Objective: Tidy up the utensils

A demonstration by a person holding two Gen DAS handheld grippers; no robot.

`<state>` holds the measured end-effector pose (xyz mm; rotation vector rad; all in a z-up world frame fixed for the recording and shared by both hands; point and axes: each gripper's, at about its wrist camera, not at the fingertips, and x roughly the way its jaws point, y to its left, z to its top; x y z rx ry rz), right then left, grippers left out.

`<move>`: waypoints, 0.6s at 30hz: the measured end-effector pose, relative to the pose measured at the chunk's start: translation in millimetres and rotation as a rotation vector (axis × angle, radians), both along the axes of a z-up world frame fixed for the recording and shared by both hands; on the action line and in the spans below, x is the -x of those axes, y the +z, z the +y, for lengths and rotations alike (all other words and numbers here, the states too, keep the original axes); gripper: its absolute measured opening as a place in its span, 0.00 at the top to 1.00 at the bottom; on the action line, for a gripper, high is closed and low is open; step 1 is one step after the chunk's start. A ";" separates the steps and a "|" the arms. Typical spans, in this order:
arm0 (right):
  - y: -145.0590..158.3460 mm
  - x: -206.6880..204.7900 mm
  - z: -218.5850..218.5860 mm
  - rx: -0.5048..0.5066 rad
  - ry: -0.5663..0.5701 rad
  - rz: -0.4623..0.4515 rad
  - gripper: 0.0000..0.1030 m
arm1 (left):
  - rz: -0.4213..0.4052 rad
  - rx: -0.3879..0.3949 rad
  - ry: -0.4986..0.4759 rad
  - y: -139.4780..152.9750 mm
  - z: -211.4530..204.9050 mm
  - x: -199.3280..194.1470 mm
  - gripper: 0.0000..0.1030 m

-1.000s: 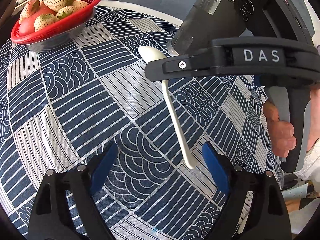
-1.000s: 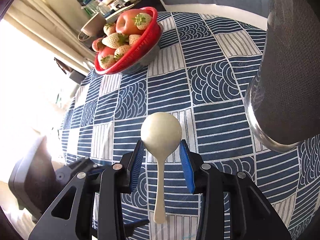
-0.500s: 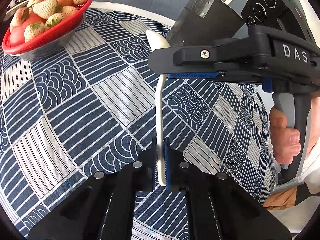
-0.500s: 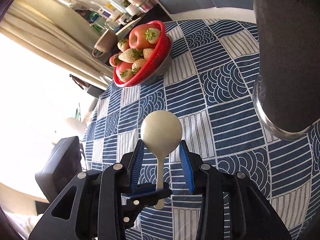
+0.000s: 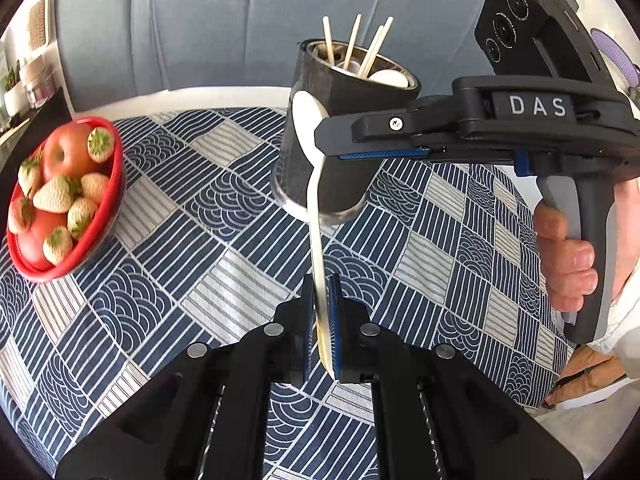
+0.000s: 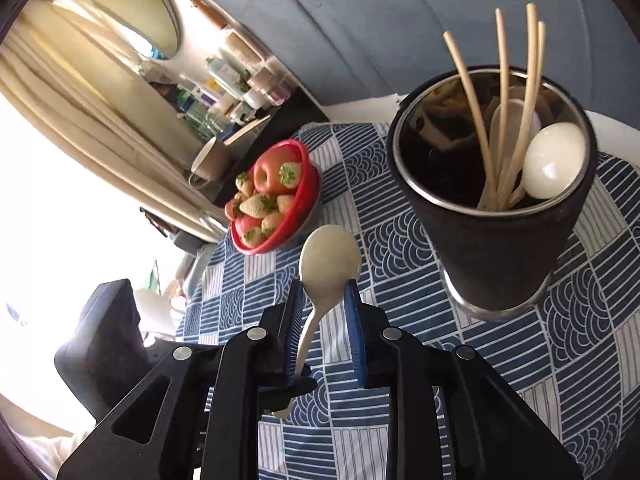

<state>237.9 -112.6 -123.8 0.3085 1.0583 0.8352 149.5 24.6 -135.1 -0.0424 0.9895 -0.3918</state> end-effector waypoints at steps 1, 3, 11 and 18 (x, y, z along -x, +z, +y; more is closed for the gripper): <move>3.1 -1.1 -4.3 -0.010 -0.009 -0.007 0.92 | -0.012 -0.011 -0.013 4.5 -3.2 -1.3 0.93; 8.4 -3.2 -12.3 -0.012 -0.030 -0.020 0.99 | -0.027 -0.035 -0.038 12.3 -10.0 -3.9 0.93; 29.5 -2.6 -33.5 -0.035 -0.070 -0.064 0.96 | -0.064 -0.064 -0.071 34.6 -16.0 -7.3 0.94; 33.7 -4.4 -54.0 -0.146 -0.133 -0.019 0.69 | -0.106 -0.027 -0.079 58.9 -11.5 -8.7 0.95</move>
